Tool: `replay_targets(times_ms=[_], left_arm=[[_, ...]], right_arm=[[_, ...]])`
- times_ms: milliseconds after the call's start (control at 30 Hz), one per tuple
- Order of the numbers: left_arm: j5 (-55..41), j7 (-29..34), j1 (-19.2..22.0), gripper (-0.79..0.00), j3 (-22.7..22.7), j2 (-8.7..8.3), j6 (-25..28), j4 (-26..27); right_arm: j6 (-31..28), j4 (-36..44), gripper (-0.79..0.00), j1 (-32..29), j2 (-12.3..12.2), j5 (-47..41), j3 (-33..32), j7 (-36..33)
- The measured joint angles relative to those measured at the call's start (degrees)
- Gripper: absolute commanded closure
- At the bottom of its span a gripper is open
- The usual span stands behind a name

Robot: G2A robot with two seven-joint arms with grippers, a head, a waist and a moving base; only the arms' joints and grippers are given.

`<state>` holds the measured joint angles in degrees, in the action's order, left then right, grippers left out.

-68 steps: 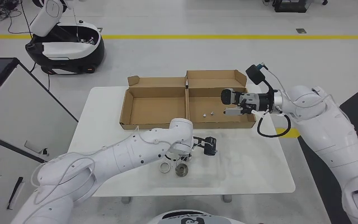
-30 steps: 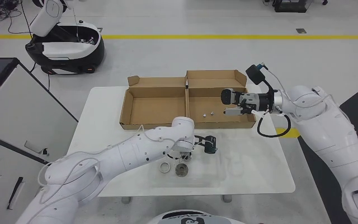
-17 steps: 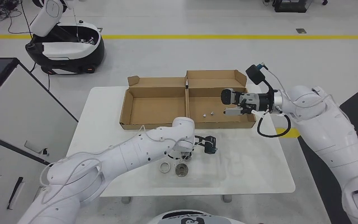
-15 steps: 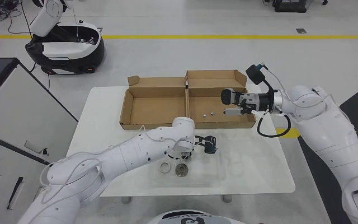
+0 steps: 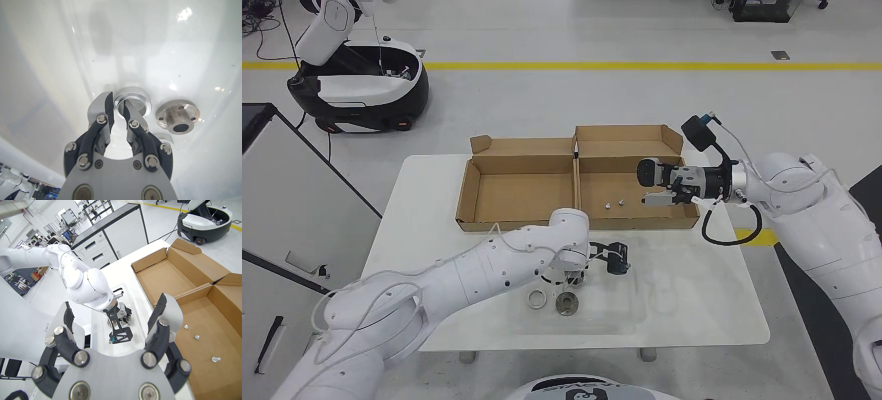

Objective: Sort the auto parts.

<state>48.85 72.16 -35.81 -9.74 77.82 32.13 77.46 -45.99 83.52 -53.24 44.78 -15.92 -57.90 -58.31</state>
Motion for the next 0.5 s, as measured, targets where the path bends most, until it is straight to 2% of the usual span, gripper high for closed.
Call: replay_targets(times_ms=[33,67,100,133,333,500], left_arm=[[0.0,0.0,0.0,-0.197,0.0,0.05,0.0,-0.1],[0.0,-0.1,-0.1,-0.151,0.0,0.10,0.1,-0.3],[0.0,-0.1,-0.1,-0.040,0.0,0.18,0.1,-0.5],[0.1,-0.1,-0.1,0.000,0.0,0.24,0.1,-0.6],[-0.3,-0.3,0.2,0.000,0.0,0.51,0.3,-1.3],[-1.6,-0.4,1.0,0.000,0.0,0.09,0.4,-0.9]], right_arm=[[0.0,0.0,-0.785,0.0,0.0,0.0,0.0,0.0],[0.0,0.0,-0.785,0.0,0.0,0.0,0.0,0.0],[0.0,0.0,-0.785,0.0,0.0,0.0,0.0,0.0],[0.0,0.0,-0.785,0.0,0.0,0.0,0.0,0.0],[0.0,0.0,-0.785,0.0,0.0,0.0,0.0,0.0],[0.0,0.0,-0.785,0.0,0.0,0.0,0.0,0.0]])
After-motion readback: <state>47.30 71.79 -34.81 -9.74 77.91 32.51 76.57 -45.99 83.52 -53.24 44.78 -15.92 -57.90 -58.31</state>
